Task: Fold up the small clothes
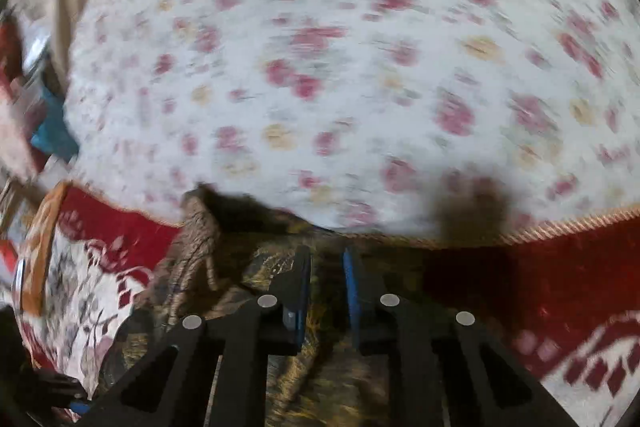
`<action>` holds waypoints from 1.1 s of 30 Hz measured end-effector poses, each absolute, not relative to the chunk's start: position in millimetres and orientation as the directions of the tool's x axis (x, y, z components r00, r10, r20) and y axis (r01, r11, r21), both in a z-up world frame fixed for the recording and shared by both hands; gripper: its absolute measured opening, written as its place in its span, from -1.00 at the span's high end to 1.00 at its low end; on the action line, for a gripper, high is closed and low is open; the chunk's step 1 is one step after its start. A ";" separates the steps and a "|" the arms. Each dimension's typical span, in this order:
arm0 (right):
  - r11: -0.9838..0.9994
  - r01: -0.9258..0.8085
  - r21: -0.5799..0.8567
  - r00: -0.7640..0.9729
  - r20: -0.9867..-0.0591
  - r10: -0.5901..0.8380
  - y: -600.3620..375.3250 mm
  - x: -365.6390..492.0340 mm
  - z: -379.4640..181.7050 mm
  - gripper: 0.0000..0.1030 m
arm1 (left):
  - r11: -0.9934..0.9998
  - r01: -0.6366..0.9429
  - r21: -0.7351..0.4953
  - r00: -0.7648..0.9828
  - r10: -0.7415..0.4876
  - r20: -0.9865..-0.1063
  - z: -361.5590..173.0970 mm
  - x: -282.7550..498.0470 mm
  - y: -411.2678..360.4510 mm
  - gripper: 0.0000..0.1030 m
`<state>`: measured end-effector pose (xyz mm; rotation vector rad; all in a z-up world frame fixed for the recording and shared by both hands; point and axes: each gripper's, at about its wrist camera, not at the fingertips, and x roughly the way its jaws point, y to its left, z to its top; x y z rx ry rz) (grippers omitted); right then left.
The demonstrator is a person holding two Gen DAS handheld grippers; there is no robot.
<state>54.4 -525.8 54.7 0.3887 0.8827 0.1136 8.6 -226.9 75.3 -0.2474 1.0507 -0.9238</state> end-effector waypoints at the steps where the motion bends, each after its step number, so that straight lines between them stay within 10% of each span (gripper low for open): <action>1: 0.907 0.063 0.416 0.629 -0.722 0.288 -534.0 48.9 53.2 0.68 | 0.627 0.533 -0.568 0.189 -0.742 -0.643 75.0 8.9 -222.7 0.56; 3: 0.870 0.031 0.493 0.607 -0.701 0.375 -535.7 38.0 52.8 0.47 | 0.658 0.526 -0.538 0.217 -0.716 -0.663 72.7 11.0 -215.0 0.56; 6: 0.826 -0.046 0.562 0.562 -0.669 0.486 -517.2 21.2 52.3 -0.40 | 0.689 0.498 -0.526 0.239 -0.692 -0.681 65.1 16.7 -205.9 0.56; 11: 0.847 -0.080 0.525 0.524 -0.701 0.484 -474.5 32.7 33.3 -0.39 | 0.706 0.471 -0.529 0.246 -0.681 -0.690 56.0 18.7 -204.1 0.56; 13: 0.862 -0.069 0.502 0.506 -0.727 0.464 -467.4 41.0 25.6 0.53 | 0.713 0.477 -0.514 0.246 -0.670 -0.701 55.8 17.9 -208.0 0.43; 16: 0.900 -0.111 0.421 0.564 -0.720 0.406 -468.7 33.9 40.3 0.84 | 0.712 0.507 -0.485 0.252 -0.661 -0.707 60.8 15.0 -210.3 0.40; 29: 0.886 0.095 0.455 0.602 -0.734 0.313 -530.3 21.4 19.1 0.89 | 0.732 0.535 -0.421 0.265 -0.619 -0.740 52.2 10.6 -221.9 0.25; 32: 0.862 0.086 0.500 0.604 -0.714 0.354 -530.8 1.3 38.0 0.52 | 0.734 0.522 -0.435 0.262 -0.623 -0.737 51.9 11.5 -218.1 0.25; 33: 0.848 0.069 0.525 0.602 -0.700 0.384 -527.4 -5.3 41.6 0.07 | 0.733 0.516 -0.443 0.264 -0.628 -0.732 53.0 11.8 -215.7 0.25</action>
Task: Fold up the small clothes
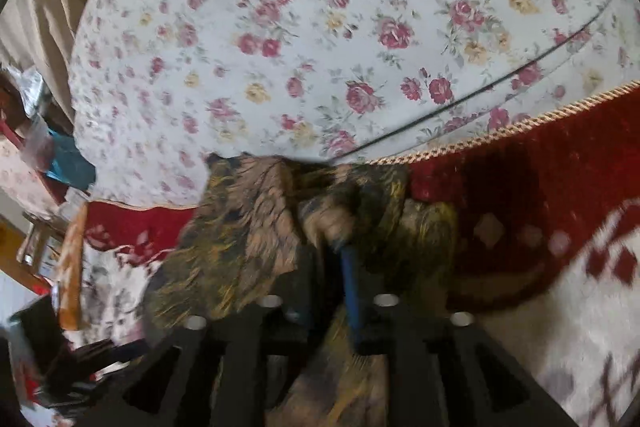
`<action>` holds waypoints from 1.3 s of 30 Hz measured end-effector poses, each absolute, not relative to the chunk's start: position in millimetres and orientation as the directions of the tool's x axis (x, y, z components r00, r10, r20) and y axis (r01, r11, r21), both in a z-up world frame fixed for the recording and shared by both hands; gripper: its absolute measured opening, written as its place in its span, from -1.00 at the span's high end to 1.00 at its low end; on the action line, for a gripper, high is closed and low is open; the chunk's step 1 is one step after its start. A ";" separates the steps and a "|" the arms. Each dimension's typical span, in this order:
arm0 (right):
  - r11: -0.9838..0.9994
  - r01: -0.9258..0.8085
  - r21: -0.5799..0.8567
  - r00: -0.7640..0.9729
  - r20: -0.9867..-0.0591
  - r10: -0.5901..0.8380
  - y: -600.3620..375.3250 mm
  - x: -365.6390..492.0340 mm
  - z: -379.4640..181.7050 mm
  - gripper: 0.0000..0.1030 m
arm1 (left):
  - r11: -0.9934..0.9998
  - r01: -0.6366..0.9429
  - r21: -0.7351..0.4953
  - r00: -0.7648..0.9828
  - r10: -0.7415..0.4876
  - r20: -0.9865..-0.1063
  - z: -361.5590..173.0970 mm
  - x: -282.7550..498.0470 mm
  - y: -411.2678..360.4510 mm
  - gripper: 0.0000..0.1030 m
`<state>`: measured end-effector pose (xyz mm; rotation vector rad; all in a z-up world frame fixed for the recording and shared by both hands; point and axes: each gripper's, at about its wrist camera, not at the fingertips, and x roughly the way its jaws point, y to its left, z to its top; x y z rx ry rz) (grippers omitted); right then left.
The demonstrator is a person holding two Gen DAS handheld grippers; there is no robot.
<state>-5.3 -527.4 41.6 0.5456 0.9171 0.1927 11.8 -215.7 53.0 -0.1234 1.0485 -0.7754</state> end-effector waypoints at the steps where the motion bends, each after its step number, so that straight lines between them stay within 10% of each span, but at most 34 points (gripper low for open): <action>1: 0.830 0.047 0.555 0.594 -0.684 0.424 -520.8 -11.6 44.7 -0.31 | 0.734 0.512 -0.446 0.269 -0.630 -0.729 53.8 11.5 -213.9 0.25; 9: 0.768 0.077 0.636 0.507 -0.688 0.520 -476.9 -21.7 12.6 -0.41 | 0.756 0.417 -0.505 0.284 -0.636 -0.718 56.5 16.0 -198.0 0.25; 11: 0.749 0.040 0.661 0.529 -0.650 0.545 -475.6 -18.5 10.7 -0.09 | 0.758 0.415 -0.503 0.294 -0.635 -0.714 61.8 15.4 -197.7 0.25; 12: 0.774 0.001 0.633 0.538 -0.653 0.533 -472.2 -16.9 15.6 0.55 | 0.760 0.418 -0.497 0.298 -0.632 -0.715 64.7 15.8 -198.7 0.25; 13: 0.810 -0.020 0.586 0.552 -0.669 0.498 -469.9 -16.5 21.9 0.77 | 0.762 0.421 -0.492 0.302 -0.629 -0.716 67.3 16.0 -200.3 0.24; 16: 0.861 -0.071 0.504 0.580 -0.681 0.446 -473.9 -21.9 44.2 0.83 | 0.757 0.433 -0.490 0.304 -0.634 -0.711 73.5 17.2 -206.7 0.08; 27: 0.900 0.001 0.437 0.562 -0.745 0.361 -516.5 -43.7 29.1 0.83 | 0.762 0.468 -0.447 0.228 -0.593 -0.772 37.2 7.8 -247.5 -0.08; 33: 0.773 0.031 0.634 0.650 -0.600 0.467 -534.0 -80.1 43.9 -0.37 | 0.769 0.464 -0.439 0.238 -0.586 -0.775 38.5 10.6 -233.9 -0.08; 38: 0.770 -0.073 0.633 0.518 -0.636 0.572 -481.6 -74.3 19.8 -0.31 | 0.775 0.418 -0.474 0.230 -0.595 -0.770 31.1 11.2 -228.8 -0.08; 39: 0.783 -0.088 0.616 0.481 -0.662 0.575 -469.3 -69.3 12.5 0.19 | 0.776 0.407 -0.481 0.225 -0.596 -0.771 30.5 11.3 -227.9 -0.08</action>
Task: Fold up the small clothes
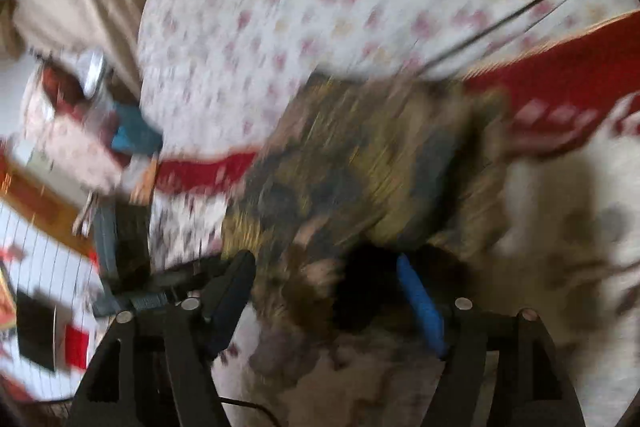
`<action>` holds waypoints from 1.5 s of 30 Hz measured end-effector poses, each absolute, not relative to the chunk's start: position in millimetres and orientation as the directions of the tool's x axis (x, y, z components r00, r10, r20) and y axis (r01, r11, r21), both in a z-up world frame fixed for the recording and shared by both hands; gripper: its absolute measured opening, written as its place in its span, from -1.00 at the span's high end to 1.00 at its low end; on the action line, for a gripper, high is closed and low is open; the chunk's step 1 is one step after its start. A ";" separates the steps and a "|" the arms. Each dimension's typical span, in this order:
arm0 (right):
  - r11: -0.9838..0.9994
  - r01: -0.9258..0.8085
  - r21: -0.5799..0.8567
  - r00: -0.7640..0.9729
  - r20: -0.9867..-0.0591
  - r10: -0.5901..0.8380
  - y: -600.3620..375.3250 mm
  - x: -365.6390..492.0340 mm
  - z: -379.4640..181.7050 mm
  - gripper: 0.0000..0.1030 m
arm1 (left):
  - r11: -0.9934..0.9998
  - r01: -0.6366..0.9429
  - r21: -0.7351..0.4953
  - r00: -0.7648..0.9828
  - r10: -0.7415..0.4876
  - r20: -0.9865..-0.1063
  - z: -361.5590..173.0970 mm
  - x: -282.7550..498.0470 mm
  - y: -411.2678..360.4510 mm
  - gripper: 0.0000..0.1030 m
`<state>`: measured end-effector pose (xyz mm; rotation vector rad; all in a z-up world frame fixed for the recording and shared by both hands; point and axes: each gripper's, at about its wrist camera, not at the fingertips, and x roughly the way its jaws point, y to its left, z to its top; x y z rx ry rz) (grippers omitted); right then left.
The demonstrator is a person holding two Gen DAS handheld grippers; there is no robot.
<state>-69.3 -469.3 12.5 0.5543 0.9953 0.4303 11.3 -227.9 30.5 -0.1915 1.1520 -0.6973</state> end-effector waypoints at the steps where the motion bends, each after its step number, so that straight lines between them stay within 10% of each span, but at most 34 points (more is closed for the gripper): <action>1: 0.804 -0.104 0.585 0.469 -0.684 0.559 -461.9 -66.7 11.5 0.75 | 0.777 0.401 -0.484 0.218 -0.595 -0.774 31.3 11.0 -226.7 -0.08; 14: 0.855 -0.128 0.503 0.488 -0.719 0.496 -493.2 -104.5 35.1 0.79 | 0.767 0.474 -0.434 0.276 -0.597 -0.754 58.8 4.5 -230.9 -0.08; 18: 0.864 -0.027 0.502 0.627 -0.665 0.406 -532.6 -98.4 66.8 -0.71 | 0.761 0.478 -0.439 0.309 -0.613 -0.727 70.0 15.8 -236.8 -0.08; 24: 0.873 0.083 0.481 0.616 -0.713 0.334 -527.2 -15.6 43.6 -0.70 | 0.783 0.471 -0.405 0.325 -0.581 -0.746 64.1 31.7 -259.8 -0.09; 26: 0.863 0.069 0.500 0.569 -0.730 0.378 -522.1 6.8 24.6 -0.08 | 0.794 0.468 -0.387 0.331 -0.564 -0.757 61.3 34.9 -262.8 -0.09; 27: 0.863 0.058 0.502 0.562 -0.731 0.388 -521.5 10.1 21.8 0.61 | 0.796 0.465 -0.386 0.328 -0.561 -0.761 59.9 36.9 -263.2 -0.09; 29: 0.899 0.014 0.438 0.582 -0.734 0.349 -516.8 6.2 30.6 0.75 | 0.791 0.476 -0.384 0.330 -0.566 -0.756 58.8 37.0 -262.0 -0.14; 39: 0.915 0.102 0.391 0.617 -0.746 0.250 -547.3 -13.4 18.5 0.73 | 0.796 0.461 -0.393 0.285 -0.552 -0.784 33.9 36.6 -265.9 -0.21; 45: 0.911 0.039 0.410 0.701 -0.661 0.267 -543.1 -39.0 71.8 0.16 | 0.813 0.470 -0.345 0.374 -0.537 -0.756 57.9 36.8 -262.7 -0.21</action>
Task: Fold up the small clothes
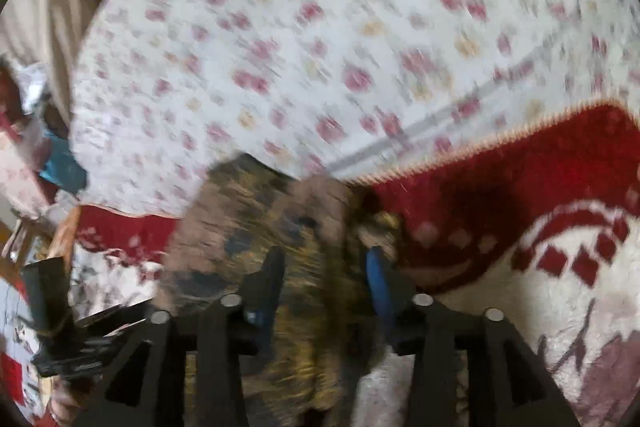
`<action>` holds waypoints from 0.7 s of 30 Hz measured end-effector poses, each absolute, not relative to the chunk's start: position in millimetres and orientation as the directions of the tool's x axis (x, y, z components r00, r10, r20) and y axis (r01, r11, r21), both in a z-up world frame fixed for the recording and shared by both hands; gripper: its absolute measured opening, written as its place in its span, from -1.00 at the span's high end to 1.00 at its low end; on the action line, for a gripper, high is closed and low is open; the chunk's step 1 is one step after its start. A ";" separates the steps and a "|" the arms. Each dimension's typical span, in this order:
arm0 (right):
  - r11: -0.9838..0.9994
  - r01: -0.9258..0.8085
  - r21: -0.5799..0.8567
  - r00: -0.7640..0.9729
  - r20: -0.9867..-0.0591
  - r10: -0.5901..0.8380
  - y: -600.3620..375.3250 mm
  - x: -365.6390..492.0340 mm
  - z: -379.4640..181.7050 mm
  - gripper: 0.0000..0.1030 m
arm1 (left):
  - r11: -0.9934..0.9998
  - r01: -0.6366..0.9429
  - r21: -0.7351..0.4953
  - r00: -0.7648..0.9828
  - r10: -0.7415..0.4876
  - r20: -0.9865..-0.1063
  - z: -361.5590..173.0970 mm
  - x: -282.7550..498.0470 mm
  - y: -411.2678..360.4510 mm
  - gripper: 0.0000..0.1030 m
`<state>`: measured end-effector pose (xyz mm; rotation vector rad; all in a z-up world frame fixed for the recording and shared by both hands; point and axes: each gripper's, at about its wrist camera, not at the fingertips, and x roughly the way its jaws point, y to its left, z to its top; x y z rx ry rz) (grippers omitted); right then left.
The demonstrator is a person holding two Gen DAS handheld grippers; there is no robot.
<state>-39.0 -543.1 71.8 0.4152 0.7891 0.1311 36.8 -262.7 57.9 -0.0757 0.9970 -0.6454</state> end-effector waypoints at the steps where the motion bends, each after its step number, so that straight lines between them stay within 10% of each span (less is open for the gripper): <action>1: 0.917 0.003 0.399 0.694 -0.661 0.285 -533.1 -38.5 76.1 0.16 | 0.814 0.467 -0.347 0.378 -0.538 -0.753 59.3 38.0 -264.2 -0.21; 21: 0.977 -0.029 0.213 0.583 -0.790 0.190 -479.0 -18.1 39.4 0.16 | 0.845 0.447 -0.292 0.376 -0.474 -0.796 36.1 53.8 -279.2 -0.45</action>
